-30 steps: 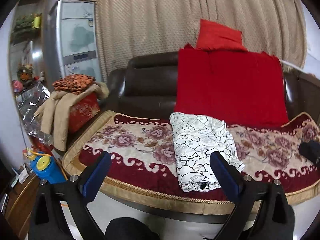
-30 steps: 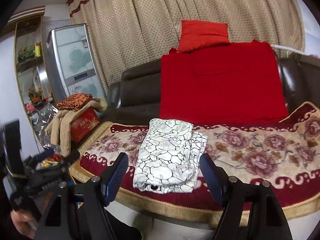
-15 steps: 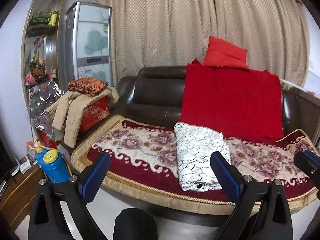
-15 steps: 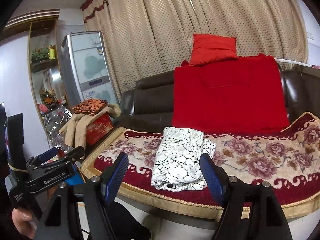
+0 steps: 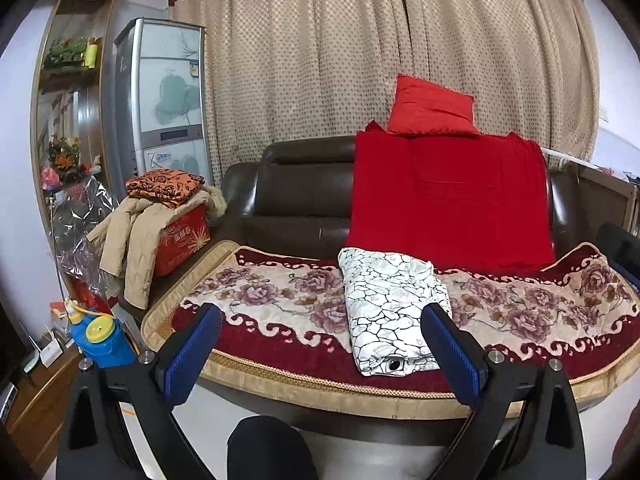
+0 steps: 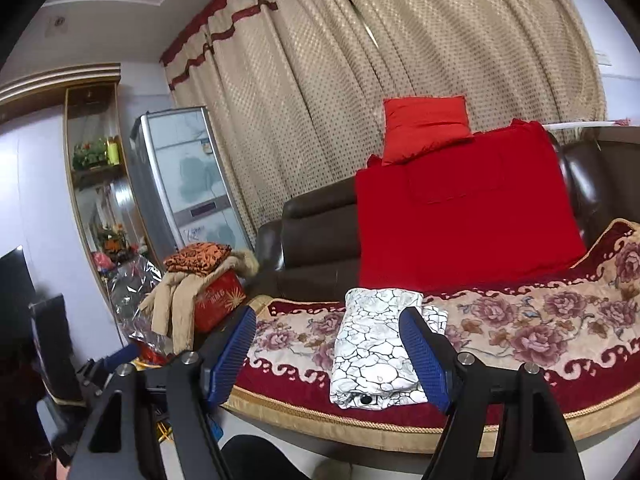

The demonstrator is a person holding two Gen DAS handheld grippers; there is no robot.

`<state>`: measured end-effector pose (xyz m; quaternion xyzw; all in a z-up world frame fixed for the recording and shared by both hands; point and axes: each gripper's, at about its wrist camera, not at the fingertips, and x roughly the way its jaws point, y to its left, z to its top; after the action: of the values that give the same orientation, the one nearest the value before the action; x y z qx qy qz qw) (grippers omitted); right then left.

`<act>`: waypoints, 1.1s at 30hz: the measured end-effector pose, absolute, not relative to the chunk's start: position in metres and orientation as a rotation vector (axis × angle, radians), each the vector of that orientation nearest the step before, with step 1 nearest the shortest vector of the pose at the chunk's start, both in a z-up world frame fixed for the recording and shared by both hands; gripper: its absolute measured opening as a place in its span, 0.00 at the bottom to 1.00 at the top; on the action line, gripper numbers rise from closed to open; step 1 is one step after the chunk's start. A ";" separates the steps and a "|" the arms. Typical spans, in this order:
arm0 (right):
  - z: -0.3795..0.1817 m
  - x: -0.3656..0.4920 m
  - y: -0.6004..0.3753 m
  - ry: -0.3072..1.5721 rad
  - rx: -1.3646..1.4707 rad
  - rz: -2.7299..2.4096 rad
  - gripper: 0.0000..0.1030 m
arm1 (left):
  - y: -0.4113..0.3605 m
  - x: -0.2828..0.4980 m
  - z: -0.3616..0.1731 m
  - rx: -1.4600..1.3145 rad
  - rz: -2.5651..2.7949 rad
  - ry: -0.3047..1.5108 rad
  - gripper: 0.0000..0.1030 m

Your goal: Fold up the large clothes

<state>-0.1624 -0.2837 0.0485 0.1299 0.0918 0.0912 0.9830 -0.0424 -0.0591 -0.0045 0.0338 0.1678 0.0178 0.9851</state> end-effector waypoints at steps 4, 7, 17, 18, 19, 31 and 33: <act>0.048 -0.163 -0.284 0.193 0.235 0.169 0.76 | -0.055 -0.052 0.011 0.036 0.012 0.294 0.97; 0.052 -0.166 -0.294 0.180 0.258 0.162 0.76 | -0.048 -0.068 0.037 0.050 0.007 0.219 0.97; 0.075 -0.195 -0.288 0.107 0.189 0.161 0.85 | -0.018 -0.114 0.098 0.008 -0.044 0.094 1.00; 0.075 -0.194 -0.285 0.111 0.177 0.156 0.85 | -0.024 -0.110 0.093 0.032 -0.037 0.109 1.00; 0.073 -0.192 -0.284 0.115 0.175 0.153 0.85 | -0.029 -0.106 0.089 0.055 -0.033 0.126 1.00; 0.038 -0.161 -0.298 0.208 0.226 0.162 0.85 | -0.085 -0.044 0.022 0.193 0.022 0.316 1.00; 0.036 -0.158 -0.300 0.213 0.233 0.158 0.85 | -0.084 -0.043 0.020 0.189 0.047 0.307 1.00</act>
<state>-0.1585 -0.3000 0.0358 0.1158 0.1059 0.0786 0.9845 -0.0425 -0.0837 0.0200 0.0939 0.1525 0.0231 0.9836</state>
